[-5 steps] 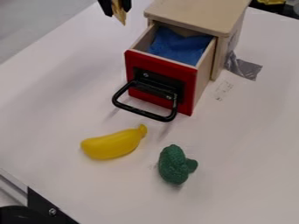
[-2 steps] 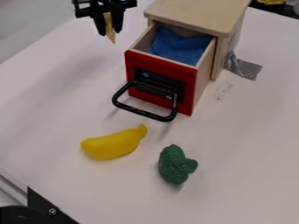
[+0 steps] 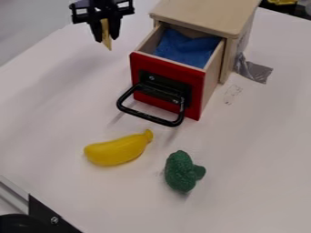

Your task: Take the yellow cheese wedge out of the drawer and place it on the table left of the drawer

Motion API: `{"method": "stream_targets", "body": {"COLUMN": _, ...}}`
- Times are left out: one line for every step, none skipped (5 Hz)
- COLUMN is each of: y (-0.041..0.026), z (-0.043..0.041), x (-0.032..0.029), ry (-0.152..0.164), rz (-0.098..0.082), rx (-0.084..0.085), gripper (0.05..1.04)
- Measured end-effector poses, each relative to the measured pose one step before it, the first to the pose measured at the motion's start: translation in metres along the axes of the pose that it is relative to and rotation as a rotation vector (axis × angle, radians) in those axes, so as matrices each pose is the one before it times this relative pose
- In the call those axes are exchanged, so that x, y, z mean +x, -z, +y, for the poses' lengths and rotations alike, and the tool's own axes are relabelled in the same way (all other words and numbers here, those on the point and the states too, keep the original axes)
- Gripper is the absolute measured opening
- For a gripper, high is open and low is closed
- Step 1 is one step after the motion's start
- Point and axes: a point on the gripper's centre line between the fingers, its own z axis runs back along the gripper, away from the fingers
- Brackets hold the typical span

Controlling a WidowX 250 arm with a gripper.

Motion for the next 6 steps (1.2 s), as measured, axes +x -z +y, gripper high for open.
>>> {"method": "stream_targets", "body": {"y": 0.01120, "z": 0.00953, "x": 0.00111, "ry": -0.0203, "rz": 0.0393, "rx": 0.0174, "gripper": 0.339}}
{"method": "stream_targets", "body": {"y": 0.00945, "z": 0.00238, "x": 0.00088, "ry": 0.0022, "rz": 0.0418, "rx": 0.0269, "gripper": 0.339}}
{"method": "stream_targets", "body": {"y": 0.01300, "z": -0.00125, "x": 0.00016, "ry": 0.0032, "rz": 0.0378, "rx": 0.0233, "gripper": 0.339}}
{"method": "stream_targets", "body": {"y": 0.01329, "z": 0.00061, "x": 0.00125, "ry": 0.0079, "rz": 0.0264, "rx": 0.0326, "gripper": 0.338}}
{"method": "stream_targets", "body": {"y": 0.00119, "z": 0.00015, "x": 0.00533, "ry": 0.0006, "rz": -0.0153, "rx": 0.0125, "gripper": 0.395}}
{"method": "stream_targets", "body": {"y": 0.00981, "z": 0.00032, "x": -0.00140, "ry": 0.0043, "rz": 0.0103, "rx": 0.0118, "gripper": 0.715}}
